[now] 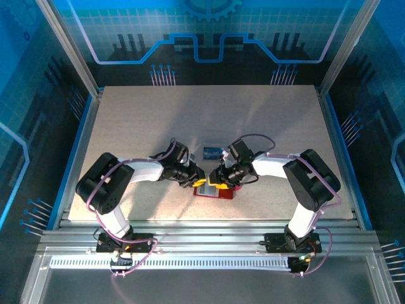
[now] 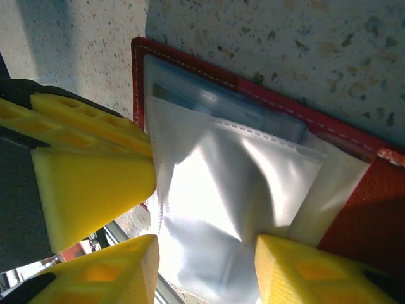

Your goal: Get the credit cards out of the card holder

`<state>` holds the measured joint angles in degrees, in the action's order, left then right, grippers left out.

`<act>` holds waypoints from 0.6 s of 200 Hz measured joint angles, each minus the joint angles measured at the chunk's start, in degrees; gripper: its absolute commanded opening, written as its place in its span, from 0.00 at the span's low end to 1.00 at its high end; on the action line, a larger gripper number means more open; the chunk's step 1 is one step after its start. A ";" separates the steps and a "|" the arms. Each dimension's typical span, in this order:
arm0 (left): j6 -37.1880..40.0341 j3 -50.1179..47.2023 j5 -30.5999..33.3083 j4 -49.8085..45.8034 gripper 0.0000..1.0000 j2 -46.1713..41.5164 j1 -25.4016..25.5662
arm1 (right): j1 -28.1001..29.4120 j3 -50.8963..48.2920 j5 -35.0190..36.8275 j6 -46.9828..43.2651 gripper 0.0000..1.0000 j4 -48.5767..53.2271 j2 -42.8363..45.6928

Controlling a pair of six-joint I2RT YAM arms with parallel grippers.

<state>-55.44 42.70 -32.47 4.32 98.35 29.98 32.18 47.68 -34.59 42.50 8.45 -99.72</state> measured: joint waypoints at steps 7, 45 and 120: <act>-0.09 0.00 -0.04 0.09 0.20 0.00 0.04 | 0.00 -0.02 0.00 0.02 0.45 0.00 0.09; -0.17 0.00 -0.55 0.33 0.27 0.00 0.26 | 0.00 -0.09 0.00 0.20 0.45 0.00 0.31; -0.15 0.20 -0.83 0.07 0.19 -0.02 0.31 | 0.00 -0.48 -0.17 0.42 0.44 -0.63 0.31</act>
<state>-55.59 42.89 -33.30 4.38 98.32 30.28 32.18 47.20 -34.76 42.92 7.81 -99.42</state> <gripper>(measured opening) 0.194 0.446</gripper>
